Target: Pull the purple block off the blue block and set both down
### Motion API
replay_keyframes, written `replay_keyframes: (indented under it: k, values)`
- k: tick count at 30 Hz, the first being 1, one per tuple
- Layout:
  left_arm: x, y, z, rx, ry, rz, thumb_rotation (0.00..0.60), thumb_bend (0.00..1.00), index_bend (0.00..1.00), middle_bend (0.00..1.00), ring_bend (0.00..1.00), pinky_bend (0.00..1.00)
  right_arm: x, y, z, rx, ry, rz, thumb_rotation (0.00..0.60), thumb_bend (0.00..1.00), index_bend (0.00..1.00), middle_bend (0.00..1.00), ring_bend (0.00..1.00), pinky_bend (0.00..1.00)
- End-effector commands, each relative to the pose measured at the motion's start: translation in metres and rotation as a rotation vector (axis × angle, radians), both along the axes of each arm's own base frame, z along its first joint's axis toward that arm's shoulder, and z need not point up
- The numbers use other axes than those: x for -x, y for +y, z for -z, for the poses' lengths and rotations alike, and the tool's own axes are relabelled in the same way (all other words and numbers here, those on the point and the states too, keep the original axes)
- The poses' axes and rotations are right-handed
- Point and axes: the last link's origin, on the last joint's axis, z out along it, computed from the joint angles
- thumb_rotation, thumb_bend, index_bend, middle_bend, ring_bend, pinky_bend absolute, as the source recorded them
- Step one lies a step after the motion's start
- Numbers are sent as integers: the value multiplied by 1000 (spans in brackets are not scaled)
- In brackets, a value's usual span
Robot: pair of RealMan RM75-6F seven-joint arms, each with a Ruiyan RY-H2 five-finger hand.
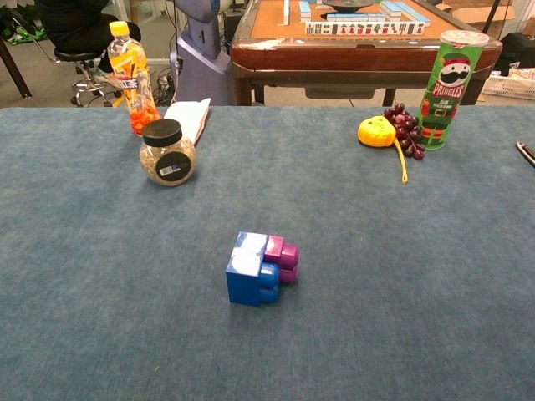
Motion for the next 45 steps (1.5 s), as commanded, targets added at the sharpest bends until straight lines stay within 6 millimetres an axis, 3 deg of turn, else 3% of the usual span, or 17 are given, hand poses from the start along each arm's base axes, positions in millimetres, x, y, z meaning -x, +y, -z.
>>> replay_keyframes:
  k: [1,7,10,13,17,25,31,38,45]
  values:
    - [1,-1,1,11,10,-2,600,252,407,528,514,802,0,0,-1,5,1,1,600,484,402,459,420,589]
    - [-5,-1,4,15,-21,11,600,251,386,528,514,802,-1,-1,-4,17,0,-6,600,484,412,459,420,590]
    - [-13,1,7,24,-34,46,600,130,305,557,528,804,-4,-3,-7,24,1,-15,600,484,412,459,420,592]
    - [-26,7,13,61,-51,88,600,31,227,672,571,823,-6,-6,-10,30,10,-24,600,484,412,459,420,593]
    - [-50,17,23,127,-85,161,600,13,196,777,639,907,-10,-8,-13,39,19,-34,600,484,412,459,420,594]
    - [-105,42,49,279,-139,280,600,8,190,810,652,919,-17,-11,-21,44,44,-48,600,484,421,459,420,595]
    - [-148,56,69,351,-194,337,600,0,215,996,780,1000,-21,-15,-29,61,47,-56,600,484,422,459,420,596]
    - [-185,70,101,486,-154,383,600,0,216,1000,813,1000,-20,-18,-28,47,52,-56,600,484,422,459,420,596]
    - [-210,77,132,568,-120,427,600,0,174,1000,818,1000,-17,-19,-29,44,60,-48,600,484,423,459,419,596]
